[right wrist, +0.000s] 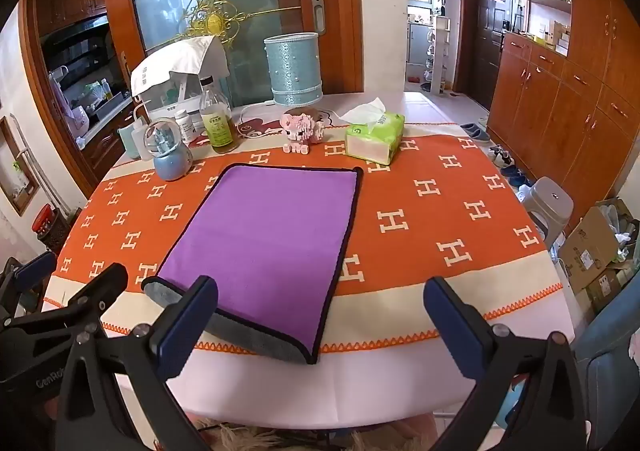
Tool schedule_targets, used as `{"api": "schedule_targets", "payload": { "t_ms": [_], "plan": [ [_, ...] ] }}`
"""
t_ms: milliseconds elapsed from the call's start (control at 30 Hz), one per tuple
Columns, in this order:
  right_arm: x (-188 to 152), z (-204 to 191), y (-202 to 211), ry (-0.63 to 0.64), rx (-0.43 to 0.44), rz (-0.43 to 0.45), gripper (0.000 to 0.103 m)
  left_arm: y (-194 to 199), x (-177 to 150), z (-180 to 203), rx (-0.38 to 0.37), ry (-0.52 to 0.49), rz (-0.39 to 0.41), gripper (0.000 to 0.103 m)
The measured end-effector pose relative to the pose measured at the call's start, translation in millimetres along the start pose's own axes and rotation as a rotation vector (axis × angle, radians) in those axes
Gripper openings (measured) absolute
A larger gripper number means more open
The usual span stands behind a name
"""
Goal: Fold towel
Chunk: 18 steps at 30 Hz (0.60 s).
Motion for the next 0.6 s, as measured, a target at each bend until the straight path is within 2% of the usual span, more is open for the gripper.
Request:
{"api": "schedule_targets", "payload": {
  "t_ms": [600],
  "plan": [
    [-4.5, -2.2, -2.5, 0.009, -0.011, 0.002, 0.103, 0.6, -6.0, -1.7, -0.003, 0.003, -0.011, 0.102]
  ]
}}
Point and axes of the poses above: each gripper's, at about its wrist camera, not at the fingertips, and y roughly against the way its jaws point, z to its right, x to its top, the point moved 8 cm from there along -y, roughly the way its jaws point, and after that the axes turned 12 degrees about -x, right-handed, at the moved point
